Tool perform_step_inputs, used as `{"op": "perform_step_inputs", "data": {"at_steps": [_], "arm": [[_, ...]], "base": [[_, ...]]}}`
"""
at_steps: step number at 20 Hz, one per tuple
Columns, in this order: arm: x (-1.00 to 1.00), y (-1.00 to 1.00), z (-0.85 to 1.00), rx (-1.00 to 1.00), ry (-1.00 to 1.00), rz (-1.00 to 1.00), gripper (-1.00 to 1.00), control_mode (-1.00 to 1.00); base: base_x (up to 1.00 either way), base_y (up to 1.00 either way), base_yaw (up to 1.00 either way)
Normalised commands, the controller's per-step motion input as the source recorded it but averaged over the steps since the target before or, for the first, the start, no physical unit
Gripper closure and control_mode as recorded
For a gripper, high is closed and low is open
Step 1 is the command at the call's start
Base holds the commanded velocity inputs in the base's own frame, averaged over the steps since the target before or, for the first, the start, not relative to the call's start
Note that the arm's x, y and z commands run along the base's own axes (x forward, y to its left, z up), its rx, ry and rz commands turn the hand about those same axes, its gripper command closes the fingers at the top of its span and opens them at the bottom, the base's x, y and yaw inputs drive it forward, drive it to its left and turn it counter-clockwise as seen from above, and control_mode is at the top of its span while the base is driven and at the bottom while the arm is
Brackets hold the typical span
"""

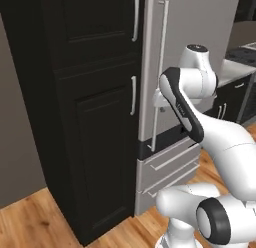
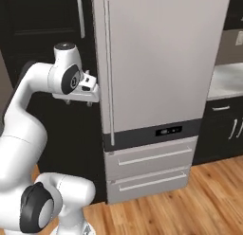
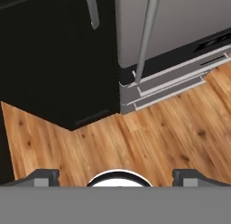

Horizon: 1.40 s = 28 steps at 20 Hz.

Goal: Open the fridge, grab two sodas, and place both sodas inside the bowl with ice on the dining counter.

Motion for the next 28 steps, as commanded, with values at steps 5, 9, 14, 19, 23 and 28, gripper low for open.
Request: {"op": "perform_step_inputs", "data": {"at_steps": [5, 9, 14, 19, 23, 28], "arm": [[0.00, 0.00, 0.00, 0.00, 0.00, 0.00, -1.00, 1.00], [0.00, 0.00, 0.00, 0.00, 0.00, 0.00, -1.00, 1.00], [0.00, 0.00, 0.00, 0.00, 0.00, 0.00, -1.00, 1.00], [0.00, 0.00, 0.00, 0.00, 0.00, 0.00, -1.00, 1.00], [0.39, 0.01, -0.07, 0.00, -0.01, 0.00, -1.00, -1.00], [0.41, -0.11, -0.05, 0.08, -0.20, 0.06, -1.00, -1.00]], "base": [[0.28, 0.54, -0.30], [0.16, 0.49, -0.29], [0.14, 0.41, -0.29], [0.08, 0.05, -0.09], [0.00, 0.00, 0.00], [0.00, 0.00, 0.00]]}}
